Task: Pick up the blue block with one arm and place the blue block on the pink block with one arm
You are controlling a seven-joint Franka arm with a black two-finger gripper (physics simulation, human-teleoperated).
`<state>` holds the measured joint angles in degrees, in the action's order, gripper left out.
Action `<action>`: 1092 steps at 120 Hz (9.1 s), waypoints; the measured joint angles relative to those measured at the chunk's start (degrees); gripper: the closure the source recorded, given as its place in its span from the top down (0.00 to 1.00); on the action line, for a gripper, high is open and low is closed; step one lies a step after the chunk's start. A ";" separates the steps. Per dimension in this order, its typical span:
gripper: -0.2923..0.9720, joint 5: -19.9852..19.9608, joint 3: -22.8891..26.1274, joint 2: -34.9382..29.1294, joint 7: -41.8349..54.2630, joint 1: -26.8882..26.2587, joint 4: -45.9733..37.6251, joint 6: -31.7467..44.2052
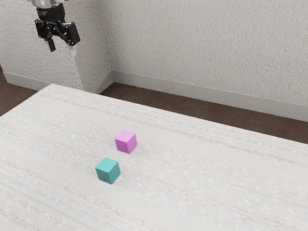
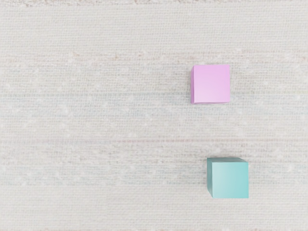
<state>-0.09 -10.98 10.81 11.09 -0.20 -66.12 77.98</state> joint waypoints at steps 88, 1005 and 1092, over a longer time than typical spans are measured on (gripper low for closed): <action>0.77 -0.60 8.79 -10.05 0.37 -2.33 0.54 -0.89; 0.51 -0.91 9.58 18.51 -2.13 -0.07 -26.82 46.14; 0.76 -1.71 9.15 13.78 -0.02 -0.23 -26.92 44.02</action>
<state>-1.80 -1.83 24.59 11.07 -0.42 -93.04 122.00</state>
